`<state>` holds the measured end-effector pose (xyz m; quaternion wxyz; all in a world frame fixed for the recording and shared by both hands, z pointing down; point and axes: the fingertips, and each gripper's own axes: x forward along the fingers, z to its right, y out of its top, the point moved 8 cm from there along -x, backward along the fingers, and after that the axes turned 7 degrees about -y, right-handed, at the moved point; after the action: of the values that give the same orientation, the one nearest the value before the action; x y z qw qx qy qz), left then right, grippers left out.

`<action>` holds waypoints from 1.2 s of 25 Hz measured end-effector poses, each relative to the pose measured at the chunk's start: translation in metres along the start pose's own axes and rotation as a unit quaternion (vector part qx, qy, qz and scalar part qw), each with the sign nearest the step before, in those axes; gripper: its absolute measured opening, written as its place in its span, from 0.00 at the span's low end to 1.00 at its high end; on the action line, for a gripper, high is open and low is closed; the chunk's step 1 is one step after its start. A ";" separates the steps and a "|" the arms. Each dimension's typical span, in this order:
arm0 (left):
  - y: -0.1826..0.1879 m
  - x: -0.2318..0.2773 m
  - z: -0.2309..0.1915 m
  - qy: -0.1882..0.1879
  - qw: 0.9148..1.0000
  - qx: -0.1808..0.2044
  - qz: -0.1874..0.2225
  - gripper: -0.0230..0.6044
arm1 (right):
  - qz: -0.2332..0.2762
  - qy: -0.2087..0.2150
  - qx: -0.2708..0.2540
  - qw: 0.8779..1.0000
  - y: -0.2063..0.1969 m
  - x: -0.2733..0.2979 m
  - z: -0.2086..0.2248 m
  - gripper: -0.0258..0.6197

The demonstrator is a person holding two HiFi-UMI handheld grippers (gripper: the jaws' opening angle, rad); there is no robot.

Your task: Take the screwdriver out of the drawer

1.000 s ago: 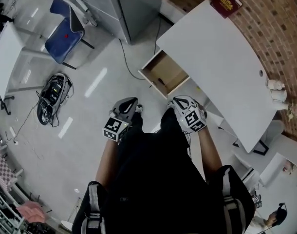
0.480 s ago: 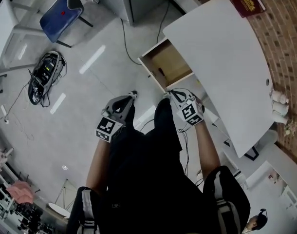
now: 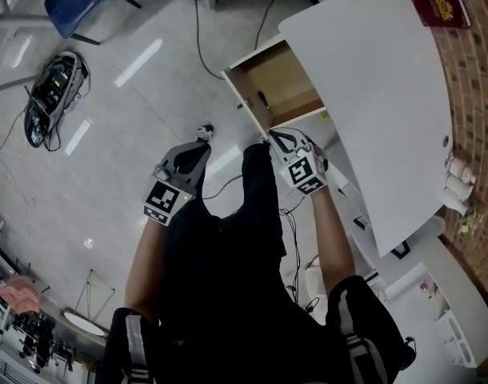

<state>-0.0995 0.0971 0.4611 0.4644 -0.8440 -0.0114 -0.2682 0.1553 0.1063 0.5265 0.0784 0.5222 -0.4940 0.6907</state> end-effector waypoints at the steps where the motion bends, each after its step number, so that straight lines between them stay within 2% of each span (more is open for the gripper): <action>1: -0.003 0.002 -0.003 0.001 1.000 -0.003 -0.001 0.06 | -0.002 0.001 0.000 1.000 -0.003 0.005 0.001 0.13; 6: -0.019 0.008 -0.020 0.011 1.000 -0.015 -0.001 0.06 | -0.021 0.009 -0.004 1.000 -0.026 0.035 0.010 0.13; 11: -0.023 0.008 -0.043 0.044 0.998 -0.035 0.026 0.06 | -0.048 0.019 -0.044 0.998 -0.046 0.072 0.021 0.13; 18: -0.040 0.016 -0.051 0.043 0.999 -0.005 0.001 0.06 | -0.056 0.041 -0.094 0.993 -0.059 0.120 0.033 0.13; 30: -0.064 0.018 -0.054 0.039 0.999 0.004 -0.019 0.06 | -0.115 0.078 -0.182 0.973 -0.090 0.191 0.047 0.13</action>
<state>-0.1256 0.0871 0.5421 0.4630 -0.8304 -0.0102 -0.3099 0.1571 0.0378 0.7311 0.2893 0.4967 -0.5408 0.6140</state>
